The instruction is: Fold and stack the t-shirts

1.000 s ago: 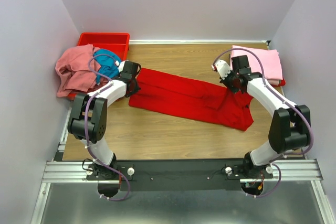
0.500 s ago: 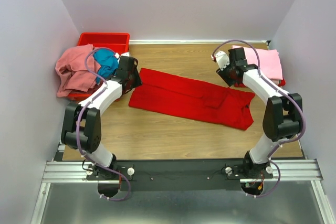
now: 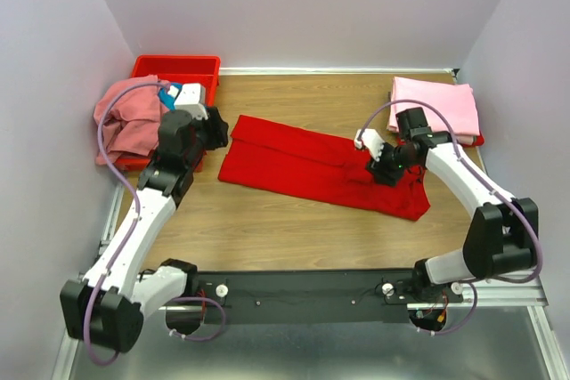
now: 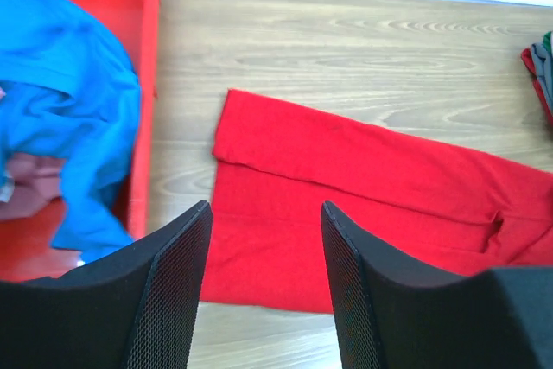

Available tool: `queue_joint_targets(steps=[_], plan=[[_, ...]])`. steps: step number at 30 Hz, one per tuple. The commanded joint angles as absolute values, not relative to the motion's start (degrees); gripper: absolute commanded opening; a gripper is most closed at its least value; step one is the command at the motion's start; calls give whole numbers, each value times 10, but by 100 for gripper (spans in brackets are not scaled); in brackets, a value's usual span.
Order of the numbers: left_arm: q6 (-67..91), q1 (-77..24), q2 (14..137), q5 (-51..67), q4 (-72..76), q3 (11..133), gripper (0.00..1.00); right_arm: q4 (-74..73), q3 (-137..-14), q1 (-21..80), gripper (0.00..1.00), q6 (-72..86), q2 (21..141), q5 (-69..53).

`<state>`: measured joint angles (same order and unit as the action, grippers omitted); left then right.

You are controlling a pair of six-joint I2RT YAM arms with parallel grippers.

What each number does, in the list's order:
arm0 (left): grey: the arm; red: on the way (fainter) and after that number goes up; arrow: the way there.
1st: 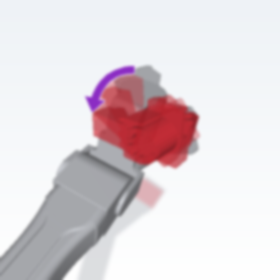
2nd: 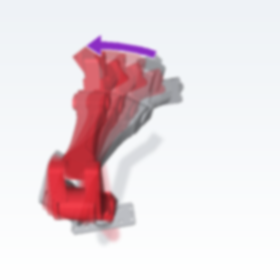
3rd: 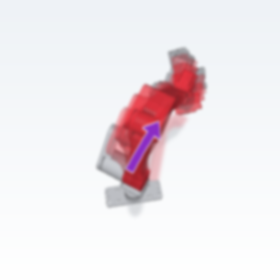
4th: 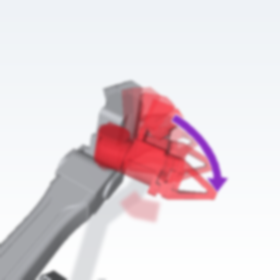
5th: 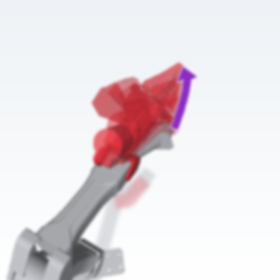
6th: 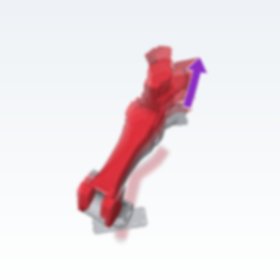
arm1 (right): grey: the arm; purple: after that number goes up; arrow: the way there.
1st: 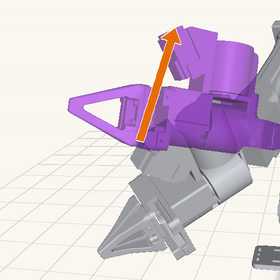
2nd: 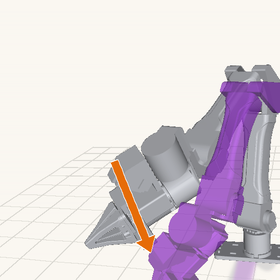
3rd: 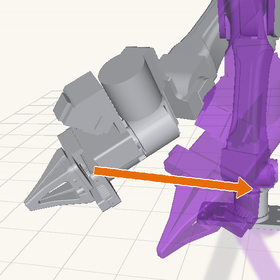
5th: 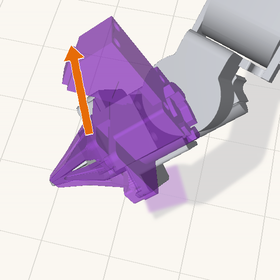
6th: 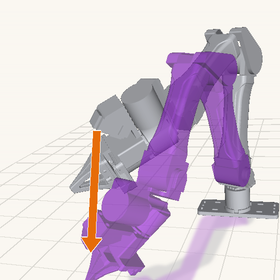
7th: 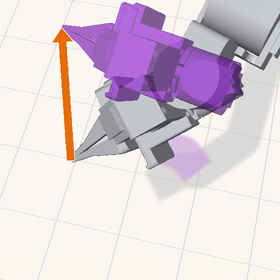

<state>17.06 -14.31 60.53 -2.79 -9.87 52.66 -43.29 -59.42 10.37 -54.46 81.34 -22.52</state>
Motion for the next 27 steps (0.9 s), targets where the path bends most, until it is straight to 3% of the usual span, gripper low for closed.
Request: queue_joint_targets(steps=[1, 10, 17, 24, 27], plan=[[113, -141, 575, -17, -88, 482, 62, -469, -605, 120, 57, -570, 847, -270], [113, -142, 547, -3, -78, 472, 62, -417, -635, 170, 55, -500, 925, -171], [113, -142, 553, -3, -76, 473, 62, -401, -643, 185, 36, -483, 949, -123], [113, -142, 550, -3, -76, 472, 62, -396, -696, 206, 6, -461, 993, -77], [113, -142, 550, -3, -76, 471, 62, -396, -723, 217, 0, -456, 1009, -72]])
